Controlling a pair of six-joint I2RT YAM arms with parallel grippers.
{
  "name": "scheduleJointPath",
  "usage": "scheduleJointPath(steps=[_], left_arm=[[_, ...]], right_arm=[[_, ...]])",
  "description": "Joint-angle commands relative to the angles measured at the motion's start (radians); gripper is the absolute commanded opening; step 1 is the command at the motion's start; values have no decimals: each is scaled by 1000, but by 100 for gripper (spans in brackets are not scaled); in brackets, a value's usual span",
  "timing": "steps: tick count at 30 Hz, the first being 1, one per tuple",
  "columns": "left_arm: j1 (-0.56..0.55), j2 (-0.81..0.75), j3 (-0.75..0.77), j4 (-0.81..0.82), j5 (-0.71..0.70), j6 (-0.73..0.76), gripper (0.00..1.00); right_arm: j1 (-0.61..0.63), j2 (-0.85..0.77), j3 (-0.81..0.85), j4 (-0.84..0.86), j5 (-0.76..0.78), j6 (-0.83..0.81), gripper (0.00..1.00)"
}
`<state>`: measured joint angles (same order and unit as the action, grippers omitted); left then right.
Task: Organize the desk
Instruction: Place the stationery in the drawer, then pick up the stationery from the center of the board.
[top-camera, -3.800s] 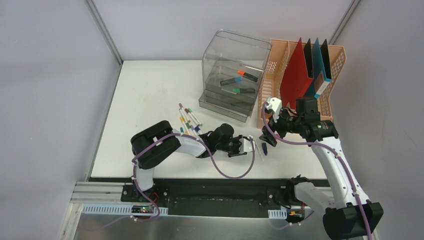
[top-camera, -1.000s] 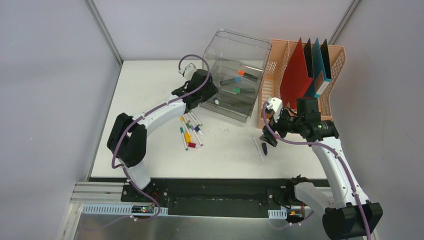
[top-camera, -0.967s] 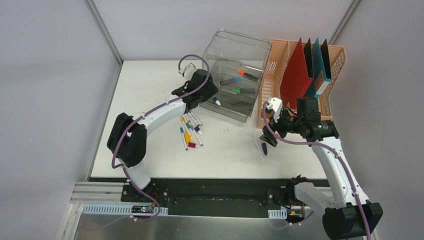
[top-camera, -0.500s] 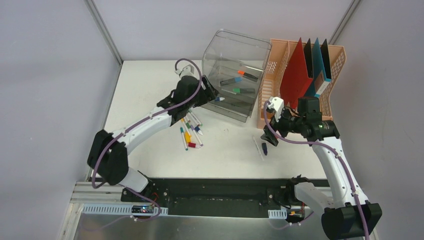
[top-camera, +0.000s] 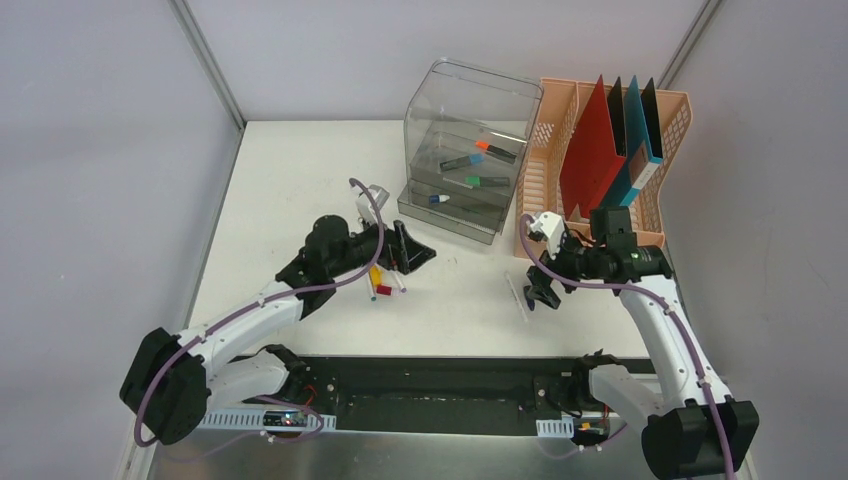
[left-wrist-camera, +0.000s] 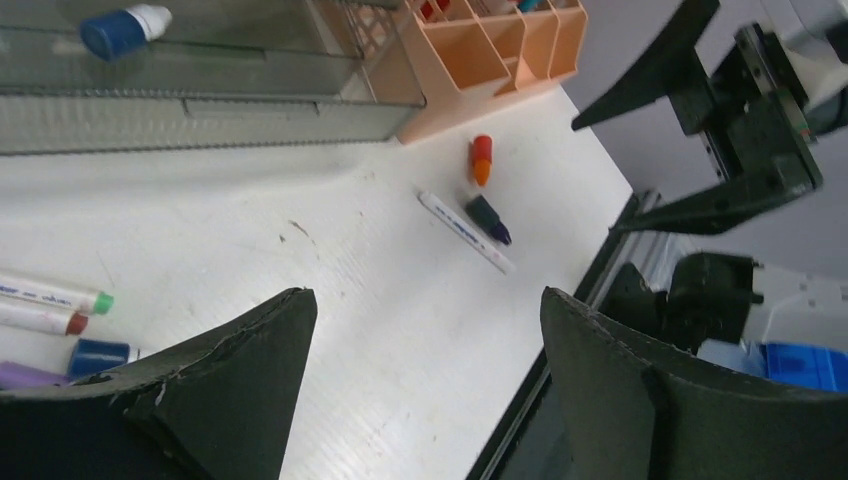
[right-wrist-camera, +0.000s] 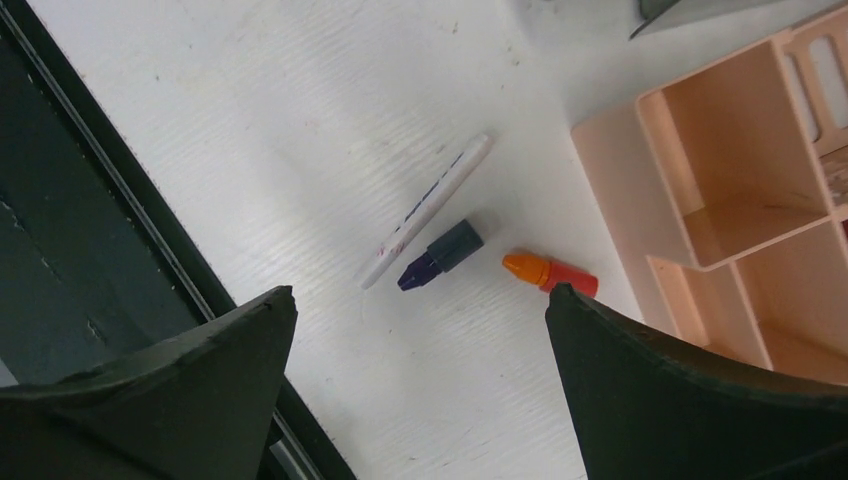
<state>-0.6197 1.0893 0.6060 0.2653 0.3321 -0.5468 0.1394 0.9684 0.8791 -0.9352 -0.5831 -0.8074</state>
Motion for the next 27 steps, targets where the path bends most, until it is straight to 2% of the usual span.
scheduleJointPath(steps=[1,4,10,13,22,27], left_arm=[[9,-91,-102,138,110,39,85],[9,-134,-169,171,106,5,85],[9,-192,-266,206,71,-69,85],[9,-216,-313,242,53,-100,85],[9,-275,-372,234,24,-149,84],[9,-294,-393,247,21,-172,84]], right_arm=[[-6,-13,-17,-35,29,-37,99],[-5,28,-11,-19,41,11,94],[78,158,-12,48,199,156,70],[135,225,-19,77,285,195,61],[248,390,-39,176,502,284,54],[262,453,-27,193,537,323,53]])
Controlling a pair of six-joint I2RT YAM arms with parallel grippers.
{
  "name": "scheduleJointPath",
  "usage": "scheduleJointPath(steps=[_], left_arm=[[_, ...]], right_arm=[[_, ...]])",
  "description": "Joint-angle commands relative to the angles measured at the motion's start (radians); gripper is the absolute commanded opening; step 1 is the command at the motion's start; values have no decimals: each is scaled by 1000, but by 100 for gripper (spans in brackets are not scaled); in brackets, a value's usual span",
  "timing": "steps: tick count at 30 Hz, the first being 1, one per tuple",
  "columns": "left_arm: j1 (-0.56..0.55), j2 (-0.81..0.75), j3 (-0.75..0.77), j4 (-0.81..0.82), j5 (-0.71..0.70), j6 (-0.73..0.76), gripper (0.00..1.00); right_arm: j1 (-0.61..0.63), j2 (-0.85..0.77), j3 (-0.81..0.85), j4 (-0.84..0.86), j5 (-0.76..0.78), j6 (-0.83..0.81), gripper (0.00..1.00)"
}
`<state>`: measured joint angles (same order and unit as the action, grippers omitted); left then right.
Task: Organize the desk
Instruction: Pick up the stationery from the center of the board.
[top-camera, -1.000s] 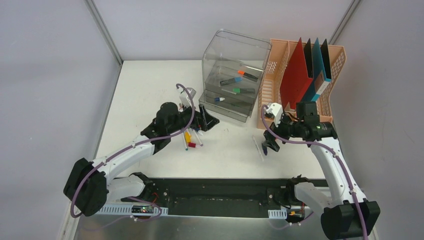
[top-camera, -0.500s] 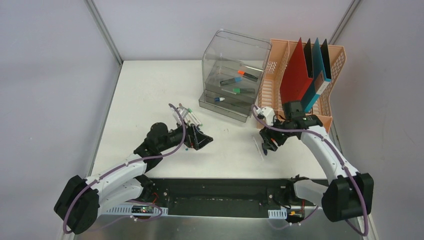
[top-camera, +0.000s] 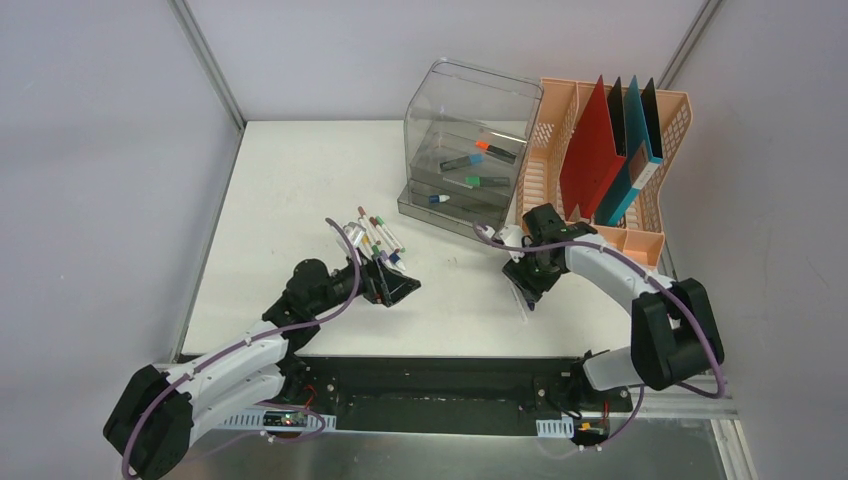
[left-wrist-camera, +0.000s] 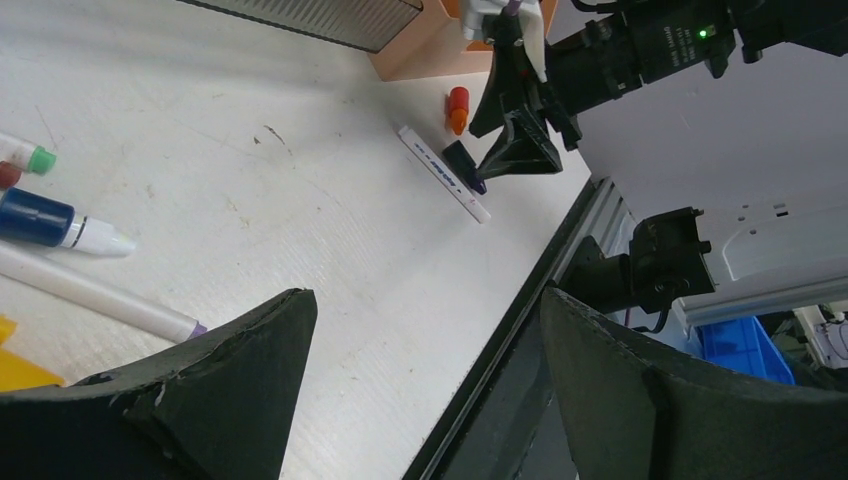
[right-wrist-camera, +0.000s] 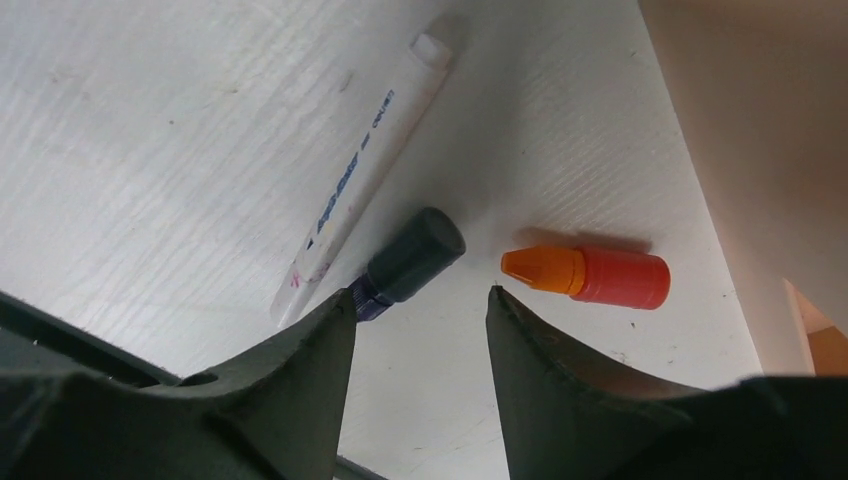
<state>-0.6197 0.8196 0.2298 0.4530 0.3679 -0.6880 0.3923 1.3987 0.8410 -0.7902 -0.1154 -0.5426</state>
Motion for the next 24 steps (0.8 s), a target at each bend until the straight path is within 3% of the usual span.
scheduleJointPath(steps=[1,15,24], left_arm=[[9,-24,-20,60,-13,-34,84],[9,-49,-33,59,1,-56,84],[9,-7,-61,202,88,-70,85]], right_arm=[[11,30,14,51,69,66,53],[39,143,41,49,100,89,37],[54,120,72,-23,63,62,6]])
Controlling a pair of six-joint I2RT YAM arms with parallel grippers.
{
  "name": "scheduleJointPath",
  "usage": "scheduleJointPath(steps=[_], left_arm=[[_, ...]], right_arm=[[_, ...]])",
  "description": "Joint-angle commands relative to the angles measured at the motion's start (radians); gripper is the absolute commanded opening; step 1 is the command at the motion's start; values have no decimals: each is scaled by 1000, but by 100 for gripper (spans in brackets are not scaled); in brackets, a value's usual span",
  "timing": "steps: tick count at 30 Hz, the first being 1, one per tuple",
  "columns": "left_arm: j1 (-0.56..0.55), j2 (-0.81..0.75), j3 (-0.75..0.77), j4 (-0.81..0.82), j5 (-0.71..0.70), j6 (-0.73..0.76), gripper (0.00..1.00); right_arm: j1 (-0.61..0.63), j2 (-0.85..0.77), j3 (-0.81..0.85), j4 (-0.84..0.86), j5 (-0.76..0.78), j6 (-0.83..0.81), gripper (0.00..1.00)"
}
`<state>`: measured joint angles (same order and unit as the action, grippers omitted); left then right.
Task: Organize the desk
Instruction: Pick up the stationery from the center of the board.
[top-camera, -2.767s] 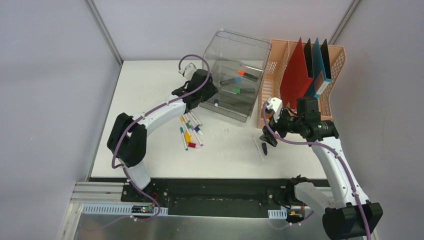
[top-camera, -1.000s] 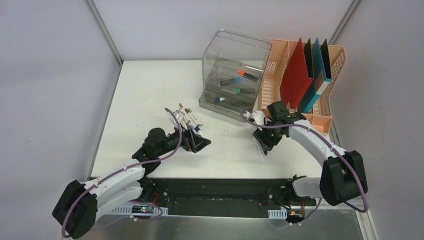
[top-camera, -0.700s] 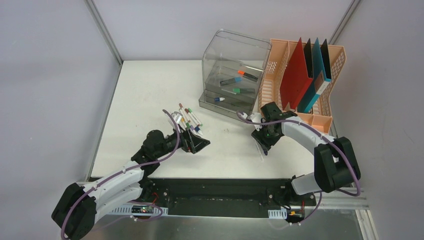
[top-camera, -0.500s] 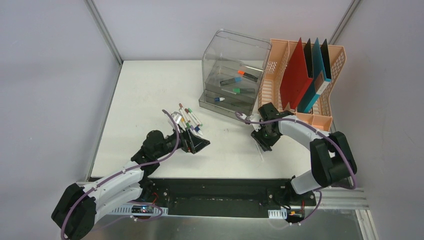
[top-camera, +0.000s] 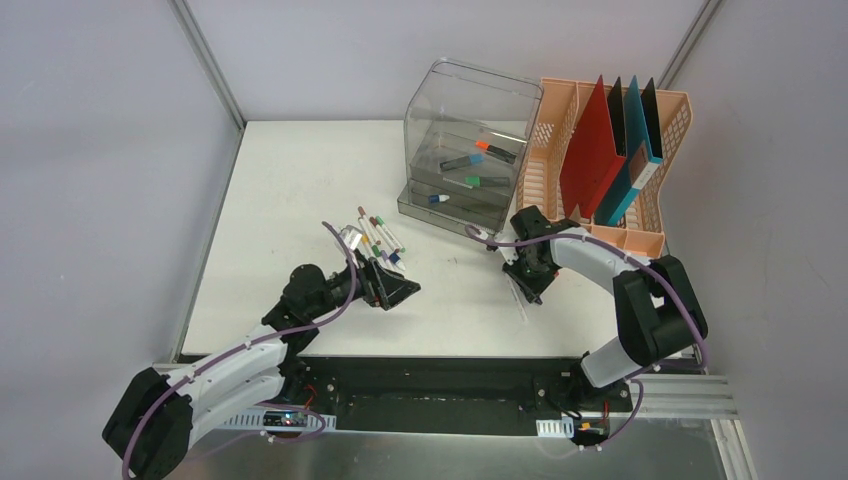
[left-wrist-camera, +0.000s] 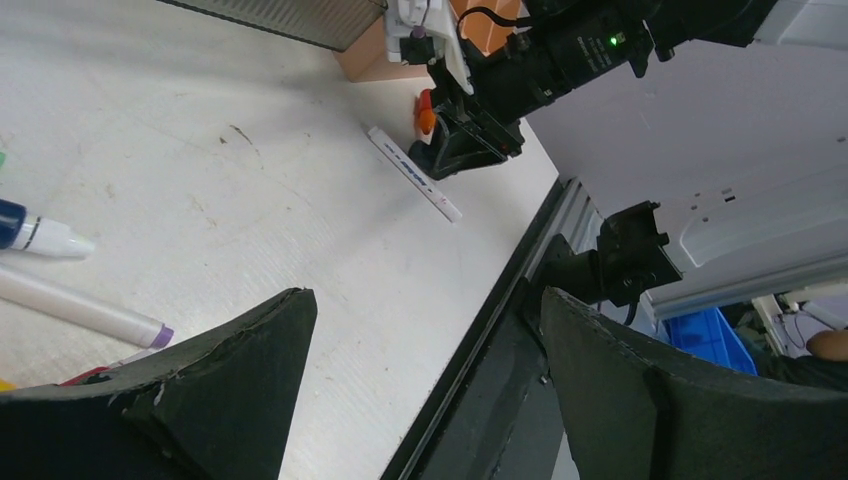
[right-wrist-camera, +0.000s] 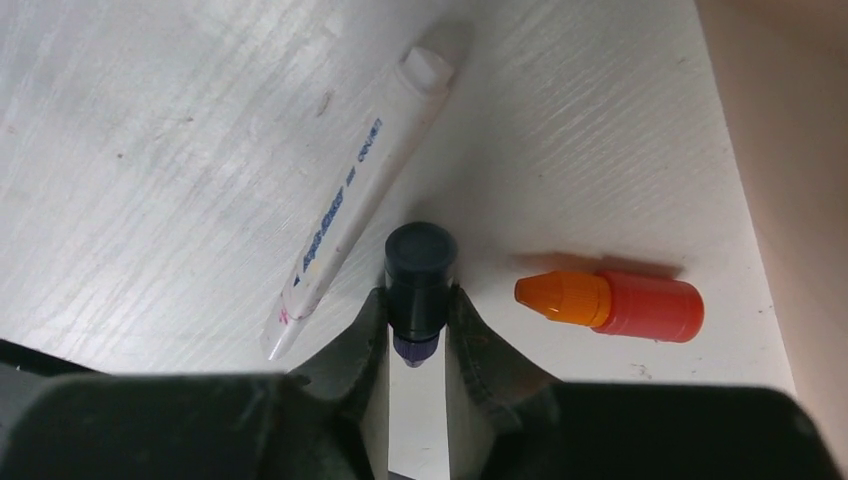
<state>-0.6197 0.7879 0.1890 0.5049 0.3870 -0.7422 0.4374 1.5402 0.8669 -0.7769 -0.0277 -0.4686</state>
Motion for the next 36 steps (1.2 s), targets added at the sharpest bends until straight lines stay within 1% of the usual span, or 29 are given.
scheduleJointPath(steps=[1,4,7,9,11,15,18,20,22,25,26,27,29,30,32,34,36], left_arm=[[8,37,-26,183,86,-21,85],[6,75,-32,270,133,-33,86],[-16,113,-29,352,152,-33,87],[-53,136,-15,386,139,-8,87],[-115,160,7,389,102,41,87],[-264,218,68,382,-18,155,87],[-339,281,114,382,-116,209,89],[-395,322,145,384,-179,260,90],[-449,365,173,392,-230,342,91],[-539,430,219,395,-292,533,93],[-569,456,236,403,-306,610,93],[-596,482,245,422,-319,686,98],[-659,546,251,500,-348,873,99],[-686,581,253,541,-356,1006,99],[-726,676,266,604,-377,1167,99],[-744,745,285,650,-410,1258,99],[-745,803,301,700,-435,1293,99]], right_arm=[[9,-37,56,-61,-48,-23,4],[1,-98,78,-124,-163,-73,0],[-28,-159,98,-177,-302,-109,0],[-54,-199,111,-208,-402,-128,0],[-78,-243,123,-244,-512,-153,0],[-114,-305,147,-308,-708,-197,0],[-134,-326,157,-339,-802,-214,0],[-138,-326,162,-353,-835,-220,0],[-140,-320,166,-359,-853,-216,0],[-138,-310,171,-366,-883,-208,0],[-139,-307,171,-368,-893,-208,0],[-140,-305,172,-368,-900,-206,0],[-140,-297,174,-370,-911,-201,0],[-140,-295,176,-371,-917,-201,0],[-139,-293,178,-376,-926,-203,0],[-140,-294,178,-381,-930,-207,0],[-140,-297,179,-385,-932,-212,0]])
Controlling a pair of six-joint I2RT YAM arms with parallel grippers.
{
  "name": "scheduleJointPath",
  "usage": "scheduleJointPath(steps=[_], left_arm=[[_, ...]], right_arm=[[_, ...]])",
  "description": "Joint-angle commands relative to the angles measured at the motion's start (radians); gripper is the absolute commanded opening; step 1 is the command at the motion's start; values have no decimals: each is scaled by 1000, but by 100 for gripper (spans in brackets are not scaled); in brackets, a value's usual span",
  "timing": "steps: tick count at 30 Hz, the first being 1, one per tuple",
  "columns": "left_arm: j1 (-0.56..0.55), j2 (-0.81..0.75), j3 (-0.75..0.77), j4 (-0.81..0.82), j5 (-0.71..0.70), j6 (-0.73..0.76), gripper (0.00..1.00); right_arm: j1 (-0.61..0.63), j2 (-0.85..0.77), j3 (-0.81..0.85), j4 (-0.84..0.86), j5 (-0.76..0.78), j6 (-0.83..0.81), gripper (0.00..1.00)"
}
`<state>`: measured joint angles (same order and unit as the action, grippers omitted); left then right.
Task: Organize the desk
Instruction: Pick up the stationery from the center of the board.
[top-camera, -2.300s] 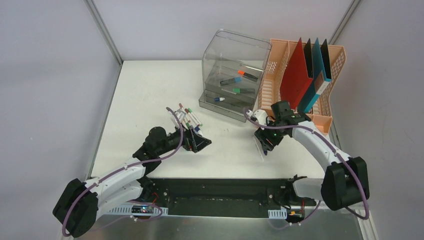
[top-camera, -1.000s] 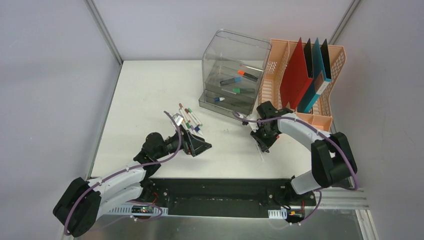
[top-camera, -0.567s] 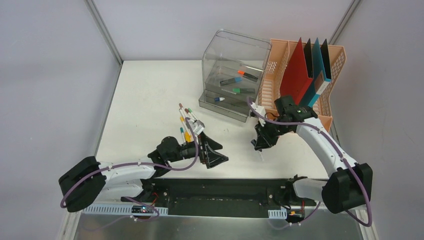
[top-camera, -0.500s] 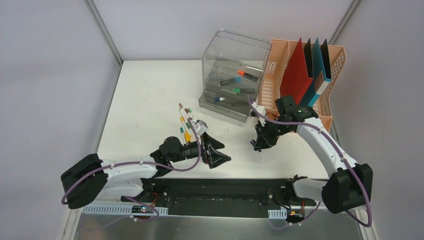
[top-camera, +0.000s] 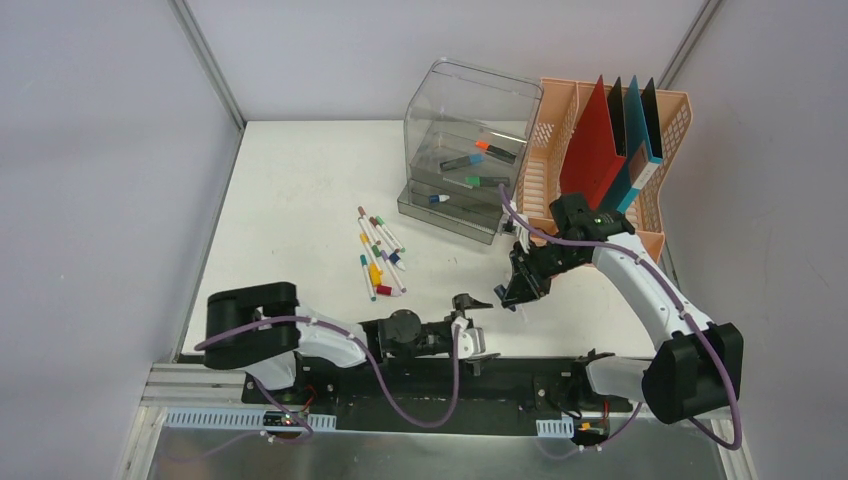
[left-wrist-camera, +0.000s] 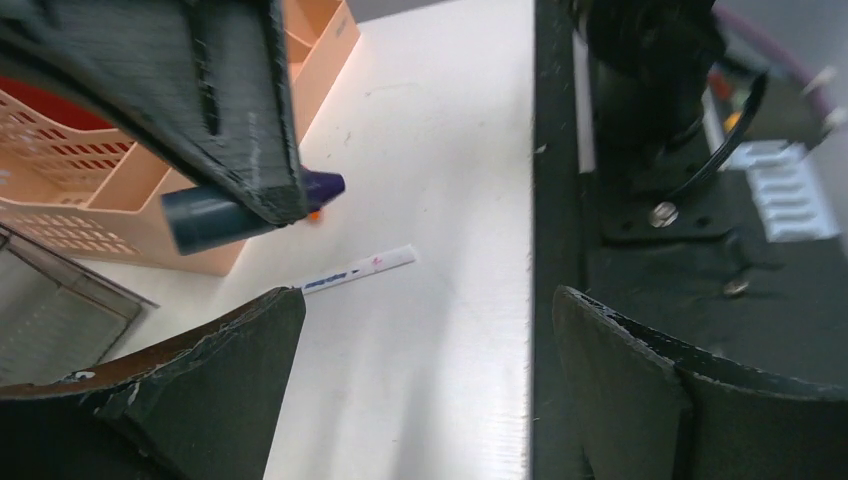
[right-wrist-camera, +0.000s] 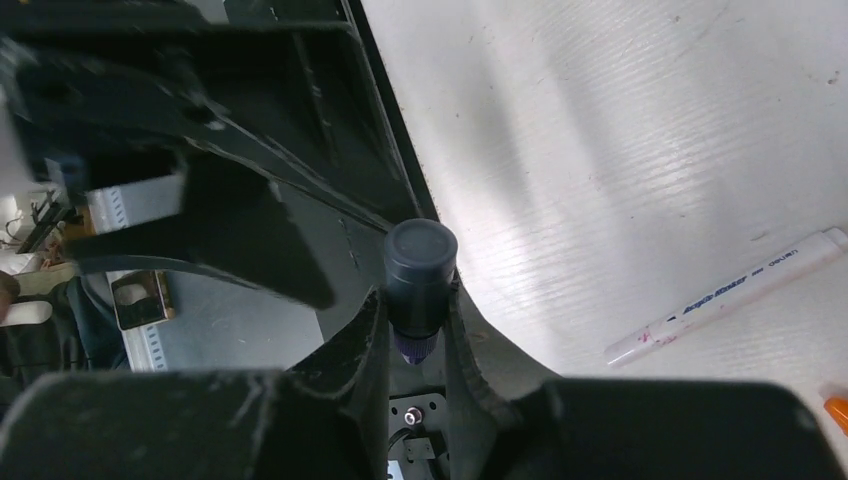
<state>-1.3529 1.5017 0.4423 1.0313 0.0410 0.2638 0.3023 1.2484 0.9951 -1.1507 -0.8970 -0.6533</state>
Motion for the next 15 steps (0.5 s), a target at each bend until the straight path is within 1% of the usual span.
scheduleJointPath(steps=[1,4,7,9,15], left_arm=[[-11,115,54,205,-100,293,99],[-10,160,69,262,-106,273,99],[-2,183,60,325,-103,165,99],[20,189,35,392,-60,52,99],[131,139,-5,401,163,-361,99]], right_arm=[[-5,-7,51,-14,-65,-34,0],[-4,-13,53,-43,-61,-76,0],[-3,-26,52,-54,-42,-114,0],[-1,-44,46,-54,-32,-129,0],[5,-128,5,14,-3,-119,0]])
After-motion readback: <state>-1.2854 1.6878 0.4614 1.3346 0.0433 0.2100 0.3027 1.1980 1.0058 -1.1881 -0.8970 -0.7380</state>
